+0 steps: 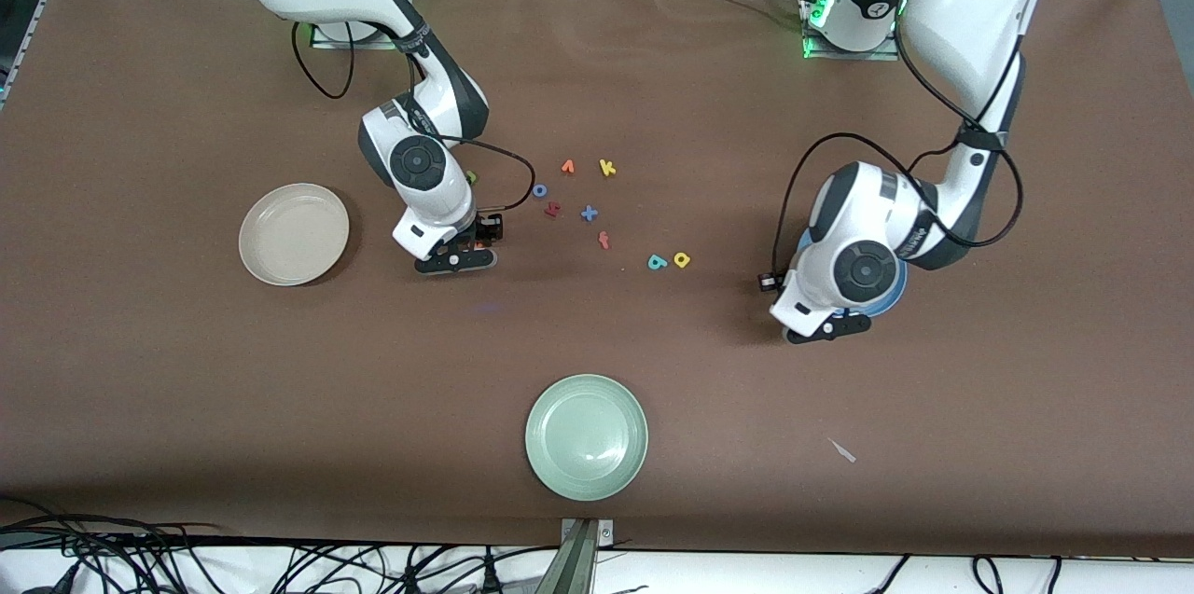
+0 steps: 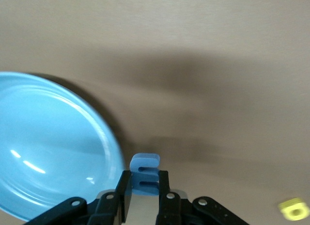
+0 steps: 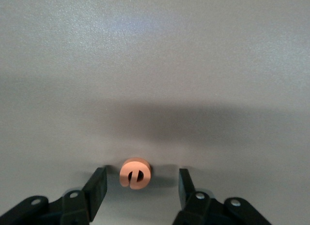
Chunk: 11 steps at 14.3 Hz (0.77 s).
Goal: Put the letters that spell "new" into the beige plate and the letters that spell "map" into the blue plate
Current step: 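Drop the blue E onto the blue plate with the left gripper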
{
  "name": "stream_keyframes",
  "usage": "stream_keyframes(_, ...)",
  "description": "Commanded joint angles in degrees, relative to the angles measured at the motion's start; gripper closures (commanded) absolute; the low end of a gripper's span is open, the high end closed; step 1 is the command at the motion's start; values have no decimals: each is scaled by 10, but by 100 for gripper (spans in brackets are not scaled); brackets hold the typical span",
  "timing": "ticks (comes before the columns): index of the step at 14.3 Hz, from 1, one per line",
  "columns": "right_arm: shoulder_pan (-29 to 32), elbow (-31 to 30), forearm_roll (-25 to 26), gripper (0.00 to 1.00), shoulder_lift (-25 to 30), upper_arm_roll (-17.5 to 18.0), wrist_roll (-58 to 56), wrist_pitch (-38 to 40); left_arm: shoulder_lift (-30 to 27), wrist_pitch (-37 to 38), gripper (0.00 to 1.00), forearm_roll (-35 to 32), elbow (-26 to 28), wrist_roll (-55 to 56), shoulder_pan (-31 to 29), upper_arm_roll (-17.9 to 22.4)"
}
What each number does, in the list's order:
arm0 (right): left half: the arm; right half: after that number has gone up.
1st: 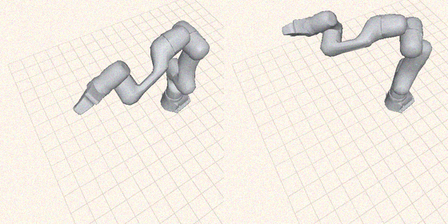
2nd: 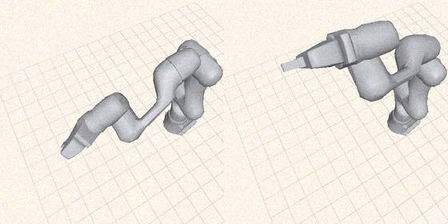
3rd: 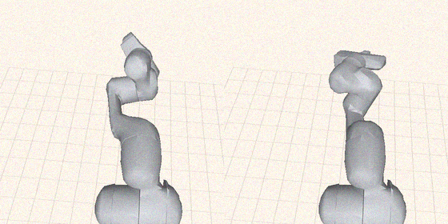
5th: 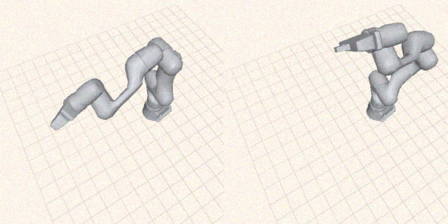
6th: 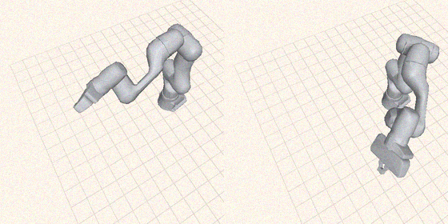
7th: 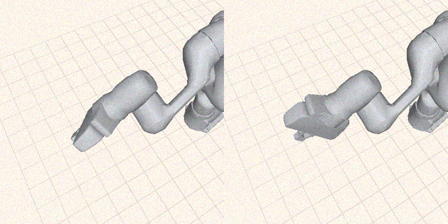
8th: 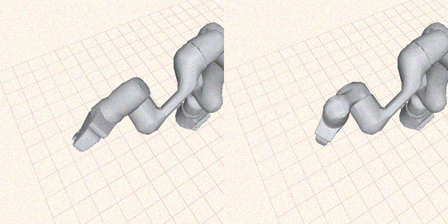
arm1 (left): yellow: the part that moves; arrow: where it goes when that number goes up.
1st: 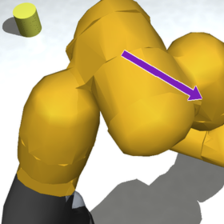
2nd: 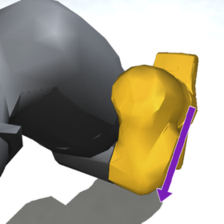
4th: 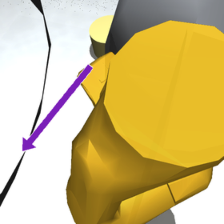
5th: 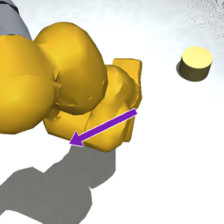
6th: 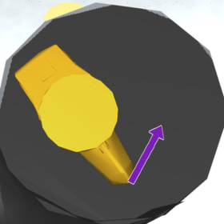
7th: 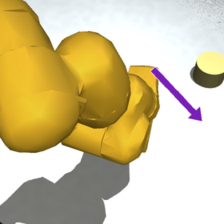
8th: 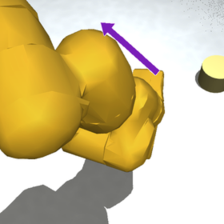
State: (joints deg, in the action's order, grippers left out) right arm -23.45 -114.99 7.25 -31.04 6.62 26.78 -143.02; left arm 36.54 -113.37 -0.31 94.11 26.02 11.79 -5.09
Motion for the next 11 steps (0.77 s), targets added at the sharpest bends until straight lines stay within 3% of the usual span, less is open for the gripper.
stream_keyframes(1, -2, 13, 14, 40, -9, -1, 16, 8, -10, 30, 94, 3, 21, -116, -48, -6)
stream_keyframes(4, -2, 13, 13, 49, -10, -1, 17, 7, -9, 30, 91, 3, 32, -143, -60, -6)
stream_keyframes(5, -2, 13, 12, 52, -10, -1, 17, 6, -5, 28, 70, 3, 34, -142, -59, -6)
stream_keyframes(7, -2, 13, 11, 53, -10, -1, 17, 5, -4, 28, 0, -2, 26, -144, -59, -5)
stream_keyframes(11, -1, 13, 8, 57, -12, -1, 17, 2, -25, 28, 0, -4, 13, -118, -44, -34)
